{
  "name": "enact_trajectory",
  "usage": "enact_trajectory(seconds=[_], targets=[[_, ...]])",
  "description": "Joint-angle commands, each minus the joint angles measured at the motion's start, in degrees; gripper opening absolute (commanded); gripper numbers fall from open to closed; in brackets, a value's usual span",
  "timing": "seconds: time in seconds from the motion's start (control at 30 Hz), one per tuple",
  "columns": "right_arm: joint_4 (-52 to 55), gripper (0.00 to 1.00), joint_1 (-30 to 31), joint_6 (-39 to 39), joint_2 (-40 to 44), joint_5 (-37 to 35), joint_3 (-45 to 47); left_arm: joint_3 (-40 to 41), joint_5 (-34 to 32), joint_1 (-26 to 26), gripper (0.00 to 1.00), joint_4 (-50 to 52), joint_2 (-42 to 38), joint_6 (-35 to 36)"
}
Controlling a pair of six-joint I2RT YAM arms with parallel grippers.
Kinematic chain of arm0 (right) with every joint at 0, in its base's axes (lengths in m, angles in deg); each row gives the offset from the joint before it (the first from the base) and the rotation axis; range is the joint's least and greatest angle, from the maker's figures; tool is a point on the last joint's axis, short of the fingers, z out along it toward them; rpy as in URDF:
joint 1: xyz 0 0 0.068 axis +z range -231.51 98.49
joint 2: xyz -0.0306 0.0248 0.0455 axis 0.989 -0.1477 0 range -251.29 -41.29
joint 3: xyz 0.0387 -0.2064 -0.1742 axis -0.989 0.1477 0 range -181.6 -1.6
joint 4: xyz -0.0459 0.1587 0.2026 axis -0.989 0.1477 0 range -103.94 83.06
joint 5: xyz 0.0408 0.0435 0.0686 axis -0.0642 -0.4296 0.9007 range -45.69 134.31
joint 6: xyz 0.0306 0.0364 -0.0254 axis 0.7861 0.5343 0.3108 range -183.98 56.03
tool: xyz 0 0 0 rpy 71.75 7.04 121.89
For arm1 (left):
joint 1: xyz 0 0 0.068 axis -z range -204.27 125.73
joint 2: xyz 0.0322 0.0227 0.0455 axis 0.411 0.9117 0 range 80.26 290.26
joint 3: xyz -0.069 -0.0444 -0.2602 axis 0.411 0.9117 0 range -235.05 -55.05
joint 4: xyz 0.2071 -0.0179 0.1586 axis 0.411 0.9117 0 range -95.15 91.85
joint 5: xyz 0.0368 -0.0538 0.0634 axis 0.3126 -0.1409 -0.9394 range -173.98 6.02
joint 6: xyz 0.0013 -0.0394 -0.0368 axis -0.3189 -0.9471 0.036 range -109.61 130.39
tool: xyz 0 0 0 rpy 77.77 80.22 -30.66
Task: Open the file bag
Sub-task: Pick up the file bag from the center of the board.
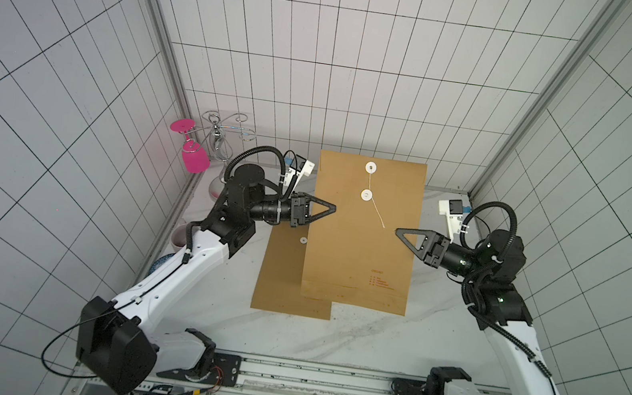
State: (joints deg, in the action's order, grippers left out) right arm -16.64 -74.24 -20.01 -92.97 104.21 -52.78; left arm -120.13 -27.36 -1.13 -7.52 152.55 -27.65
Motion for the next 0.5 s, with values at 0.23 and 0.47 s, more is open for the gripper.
enact_trajectory(seconds=[0.23,0.47], targets=[[-0.6,0.00,0.2,-0.4,1.2,-1.1,-2.1,1.7,-1.7,0.0,0.13,-10.3,-0.5,-7.5],[0.6,0.00,0.2,-1.1,1.1,-1.8,-2.2,2.1,-3.0,1.4,0.00,-8.6,-0.7,-5.4]])
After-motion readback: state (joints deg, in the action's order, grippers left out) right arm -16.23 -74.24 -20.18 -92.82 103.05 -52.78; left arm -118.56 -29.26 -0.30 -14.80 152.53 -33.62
